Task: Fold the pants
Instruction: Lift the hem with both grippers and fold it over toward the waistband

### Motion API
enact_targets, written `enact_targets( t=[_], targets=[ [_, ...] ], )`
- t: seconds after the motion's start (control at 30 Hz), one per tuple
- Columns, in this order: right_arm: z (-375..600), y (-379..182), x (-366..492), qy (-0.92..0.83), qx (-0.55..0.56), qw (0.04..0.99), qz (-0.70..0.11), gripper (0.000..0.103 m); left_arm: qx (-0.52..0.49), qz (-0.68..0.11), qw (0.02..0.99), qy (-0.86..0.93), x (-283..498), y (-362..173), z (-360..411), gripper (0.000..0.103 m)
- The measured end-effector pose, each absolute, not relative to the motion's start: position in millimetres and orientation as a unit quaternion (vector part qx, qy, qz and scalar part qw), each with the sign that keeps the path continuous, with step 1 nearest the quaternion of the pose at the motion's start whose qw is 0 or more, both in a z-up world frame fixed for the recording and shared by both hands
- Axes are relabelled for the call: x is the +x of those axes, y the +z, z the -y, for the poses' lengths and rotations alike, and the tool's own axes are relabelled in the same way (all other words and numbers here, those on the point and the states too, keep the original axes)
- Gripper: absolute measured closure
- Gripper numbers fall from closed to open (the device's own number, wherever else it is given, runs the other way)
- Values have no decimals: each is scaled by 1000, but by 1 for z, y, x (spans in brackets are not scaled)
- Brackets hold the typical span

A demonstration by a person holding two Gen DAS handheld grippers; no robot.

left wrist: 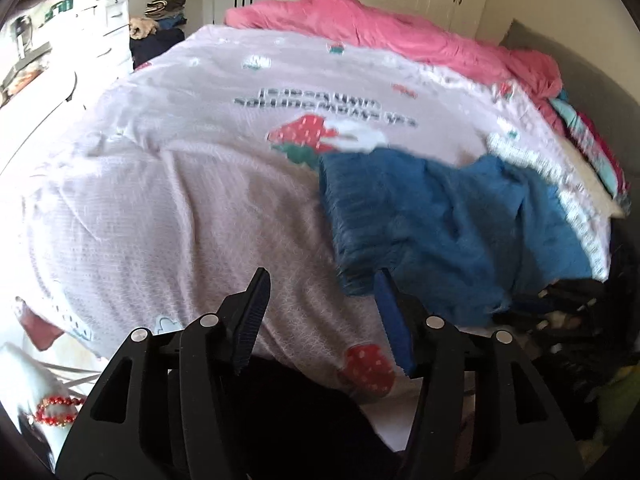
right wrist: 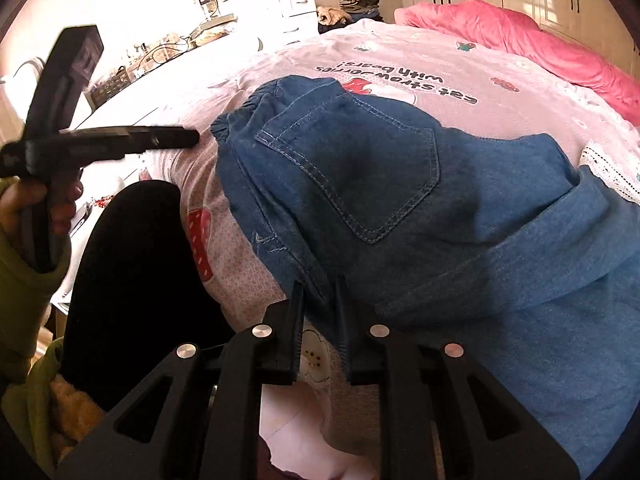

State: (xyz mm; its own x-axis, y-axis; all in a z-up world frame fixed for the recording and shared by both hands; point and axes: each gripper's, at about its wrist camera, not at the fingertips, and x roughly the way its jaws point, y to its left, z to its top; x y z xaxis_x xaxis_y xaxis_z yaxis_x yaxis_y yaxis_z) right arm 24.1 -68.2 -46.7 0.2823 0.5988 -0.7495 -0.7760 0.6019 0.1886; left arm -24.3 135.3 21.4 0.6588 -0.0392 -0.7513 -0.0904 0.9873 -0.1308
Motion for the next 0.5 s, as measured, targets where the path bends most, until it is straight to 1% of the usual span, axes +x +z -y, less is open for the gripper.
enact_targets(
  t=[0.1,0.2,0.27,0.3,0.4,0.5],
  targets=[
    [68,-48,23,438,-103,789,-417,83,-67,-397,915,-11,-13,35,-117,56],
    [69,-47,21,439,-104,788,-419,82,-61,-397,914,-53,3,35,-95,56],
    [70,-45,20,443,-98,784,-424,76,-48,-414,907,-60,16,21,-80,56],
    [71,-44,19,444,-95,783,-425,75,-33,-426,903,-48,21,10,-75,56],
    [82,-33,19,449,-76,784,-422,75,0,-437,899,-23,20,-8,-72,56],
    [94,-19,22,450,-46,791,-411,75,1,-437,899,-20,15,-11,-77,56]
  ],
)
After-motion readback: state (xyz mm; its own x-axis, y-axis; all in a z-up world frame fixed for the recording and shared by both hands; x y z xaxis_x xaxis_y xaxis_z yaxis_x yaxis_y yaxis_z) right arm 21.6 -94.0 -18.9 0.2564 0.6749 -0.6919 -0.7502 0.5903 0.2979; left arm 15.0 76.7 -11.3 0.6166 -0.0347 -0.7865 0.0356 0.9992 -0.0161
